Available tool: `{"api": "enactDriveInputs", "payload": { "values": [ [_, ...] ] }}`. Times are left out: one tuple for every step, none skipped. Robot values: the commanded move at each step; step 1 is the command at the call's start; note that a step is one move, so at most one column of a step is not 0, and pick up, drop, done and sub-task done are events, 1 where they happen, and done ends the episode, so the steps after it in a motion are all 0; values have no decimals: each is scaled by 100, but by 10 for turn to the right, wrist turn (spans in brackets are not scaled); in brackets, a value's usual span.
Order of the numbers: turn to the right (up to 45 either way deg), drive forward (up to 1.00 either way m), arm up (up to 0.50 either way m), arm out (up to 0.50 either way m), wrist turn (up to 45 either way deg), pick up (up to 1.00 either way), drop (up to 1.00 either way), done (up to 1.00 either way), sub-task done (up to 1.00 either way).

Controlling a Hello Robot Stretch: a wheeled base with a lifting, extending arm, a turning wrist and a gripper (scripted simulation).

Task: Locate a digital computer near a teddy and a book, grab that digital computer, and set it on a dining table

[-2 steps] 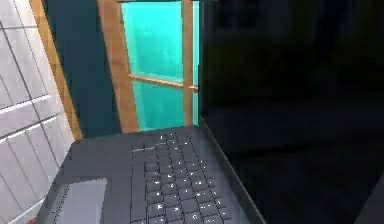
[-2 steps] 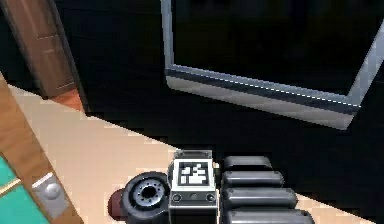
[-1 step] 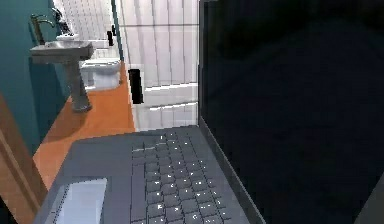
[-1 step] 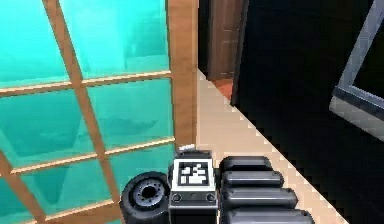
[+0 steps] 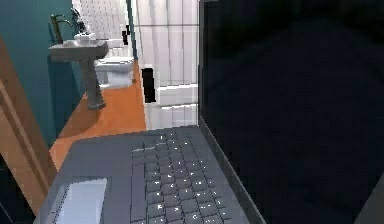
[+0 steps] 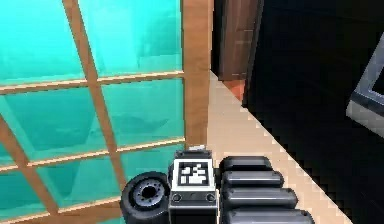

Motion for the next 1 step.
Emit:
{"api": "enactDriveInputs", "payload": {
  "values": [
    [0, 60, 0, 0, 0, 0, 0, 0, 0]
  ]
}}
